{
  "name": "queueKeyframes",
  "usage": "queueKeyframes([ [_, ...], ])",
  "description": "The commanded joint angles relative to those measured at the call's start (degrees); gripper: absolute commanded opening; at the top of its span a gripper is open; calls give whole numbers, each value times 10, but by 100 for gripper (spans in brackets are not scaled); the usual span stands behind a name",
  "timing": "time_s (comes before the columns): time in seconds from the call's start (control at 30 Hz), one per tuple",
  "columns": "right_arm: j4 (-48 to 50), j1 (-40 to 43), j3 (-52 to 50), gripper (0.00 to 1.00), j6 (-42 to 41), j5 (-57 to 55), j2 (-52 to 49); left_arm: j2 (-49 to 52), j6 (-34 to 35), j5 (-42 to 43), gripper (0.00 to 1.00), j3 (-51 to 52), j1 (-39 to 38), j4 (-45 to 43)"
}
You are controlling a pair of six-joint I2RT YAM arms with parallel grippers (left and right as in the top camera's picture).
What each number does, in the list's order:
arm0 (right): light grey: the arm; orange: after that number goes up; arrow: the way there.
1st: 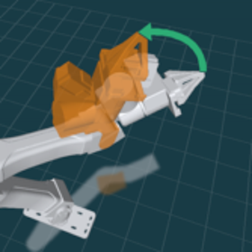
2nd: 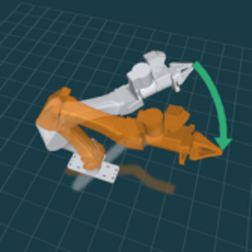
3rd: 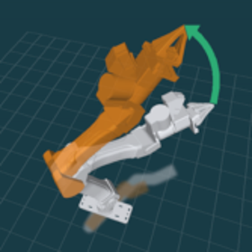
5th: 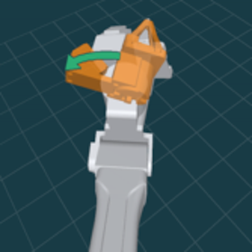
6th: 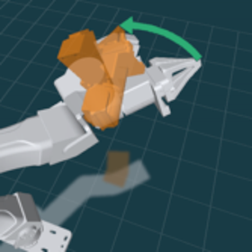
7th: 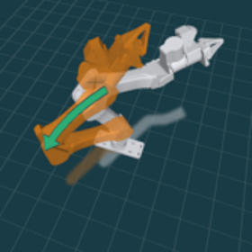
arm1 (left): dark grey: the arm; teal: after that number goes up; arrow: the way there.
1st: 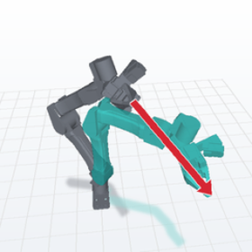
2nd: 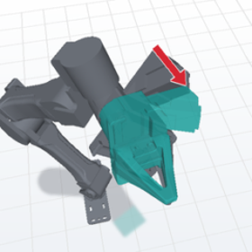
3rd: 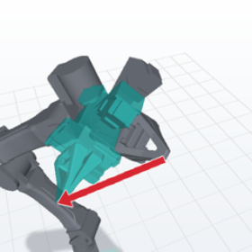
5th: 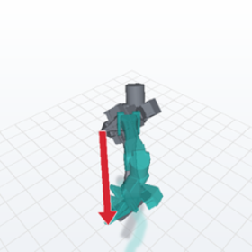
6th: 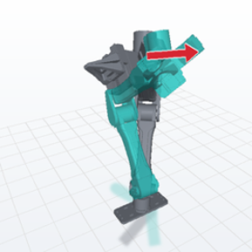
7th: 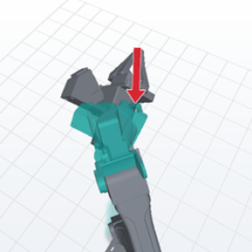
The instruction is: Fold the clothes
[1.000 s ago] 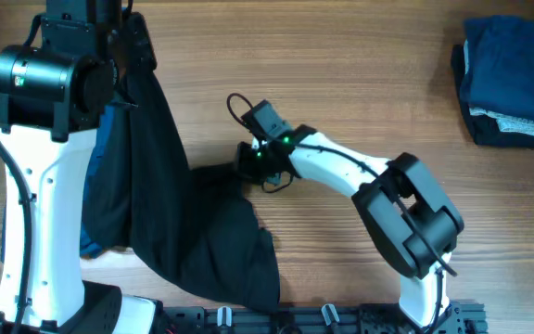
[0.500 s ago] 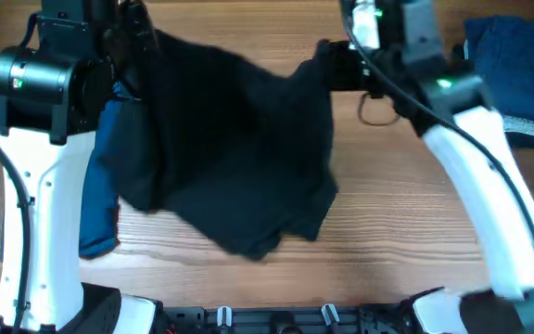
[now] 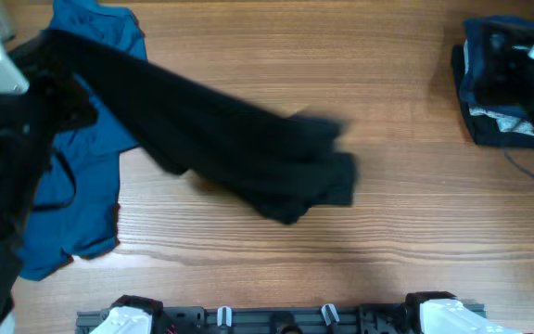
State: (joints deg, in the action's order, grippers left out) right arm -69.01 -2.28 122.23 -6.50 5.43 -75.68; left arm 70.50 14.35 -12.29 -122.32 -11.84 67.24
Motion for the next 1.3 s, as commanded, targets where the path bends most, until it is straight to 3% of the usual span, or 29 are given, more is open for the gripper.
queueKeyframes([
  [0.0,-27,9,67,4,27,-11,2,-24,10,-1,4,-3,1,4],
  [0.17,-77,9,71,4,18,51,-18,-28,11,19,4,-3,1,14],
  [0.33,-139,9,70,36,21,144,-93,-13,11,26,4,-3,1,30],
  [0.53,-156,-5,65,41,71,284,-229,24,11,26,4,-3,1,68],
  [0.9,-64,-162,63,46,93,307,-469,12,11,25,4,-3,1,42],
  [1.27,125,-308,63,59,69,322,-544,-93,16,59,4,-3,1,57],
])
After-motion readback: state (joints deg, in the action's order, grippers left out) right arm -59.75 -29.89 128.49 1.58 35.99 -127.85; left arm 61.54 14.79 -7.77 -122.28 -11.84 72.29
